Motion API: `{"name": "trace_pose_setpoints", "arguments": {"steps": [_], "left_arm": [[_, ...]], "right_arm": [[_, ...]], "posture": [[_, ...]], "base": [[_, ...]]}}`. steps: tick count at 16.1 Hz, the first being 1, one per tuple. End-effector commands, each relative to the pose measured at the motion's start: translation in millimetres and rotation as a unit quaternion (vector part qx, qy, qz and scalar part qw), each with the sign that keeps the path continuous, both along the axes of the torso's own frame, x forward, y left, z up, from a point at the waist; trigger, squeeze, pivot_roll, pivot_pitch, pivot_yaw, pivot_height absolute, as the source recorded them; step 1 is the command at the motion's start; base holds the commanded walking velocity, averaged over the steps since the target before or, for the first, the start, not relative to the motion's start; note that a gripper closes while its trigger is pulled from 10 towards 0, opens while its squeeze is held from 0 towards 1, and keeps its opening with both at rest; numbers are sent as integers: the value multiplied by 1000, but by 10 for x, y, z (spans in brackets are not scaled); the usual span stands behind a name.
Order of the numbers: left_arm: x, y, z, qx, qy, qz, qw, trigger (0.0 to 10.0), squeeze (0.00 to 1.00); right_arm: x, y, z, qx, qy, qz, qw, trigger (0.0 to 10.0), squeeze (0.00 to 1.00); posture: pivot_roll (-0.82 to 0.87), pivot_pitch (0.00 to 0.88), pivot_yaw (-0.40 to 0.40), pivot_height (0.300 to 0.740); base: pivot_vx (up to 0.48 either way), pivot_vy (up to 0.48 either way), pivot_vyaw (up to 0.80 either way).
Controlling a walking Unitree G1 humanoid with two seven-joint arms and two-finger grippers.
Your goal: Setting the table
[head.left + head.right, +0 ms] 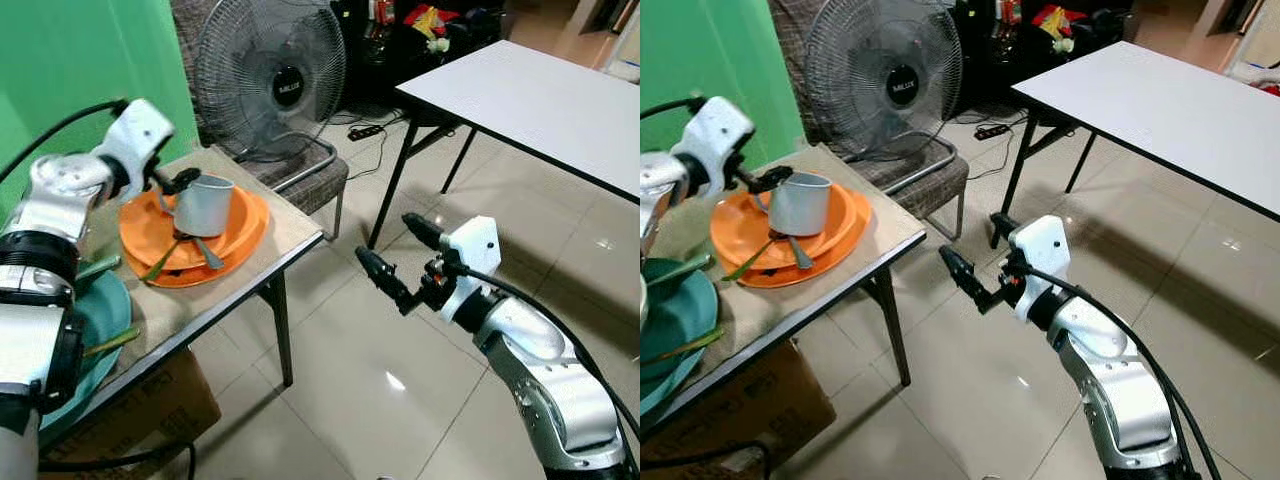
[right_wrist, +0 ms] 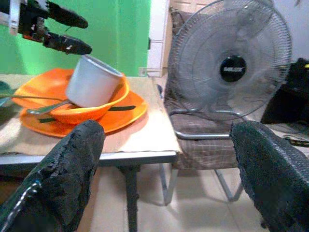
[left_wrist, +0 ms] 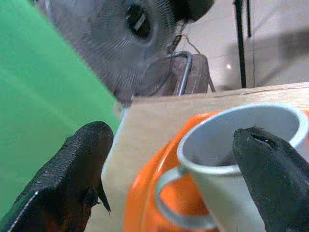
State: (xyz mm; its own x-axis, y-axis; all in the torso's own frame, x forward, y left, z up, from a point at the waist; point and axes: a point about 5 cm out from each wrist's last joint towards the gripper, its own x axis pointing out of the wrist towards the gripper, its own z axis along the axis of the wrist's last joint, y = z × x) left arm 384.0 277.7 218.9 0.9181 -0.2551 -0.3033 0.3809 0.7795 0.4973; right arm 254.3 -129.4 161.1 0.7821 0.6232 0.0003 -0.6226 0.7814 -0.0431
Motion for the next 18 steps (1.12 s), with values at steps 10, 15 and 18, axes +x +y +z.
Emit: {"name": "trace_pose_setpoints", "arguments": {"steps": [10, 15, 18], "left_arm": [[-108, 163, -212, -84, 45, 25, 995, 10000, 0], [-221, 132, -284, -69, 110, -81, 988, 10000, 0], [-264, 47, -297, -101, 125, -146, 976, 10000, 0]], "right_arm": [[-109, 38, 6, 9, 7, 39, 999, 10000, 0], [-124, 48, 6, 2, 4, 49, 999, 10000, 0], [-120, 62, 11, 3, 2, 57, 998, 10000, 0]], "posture": [[-29, 0, -10, 740], [-24, 0, -13, 740], [-21, 0, -17, 740]], "base": [[0, 0, 0], [0, 0, 0], [0, 0, 0]]}}
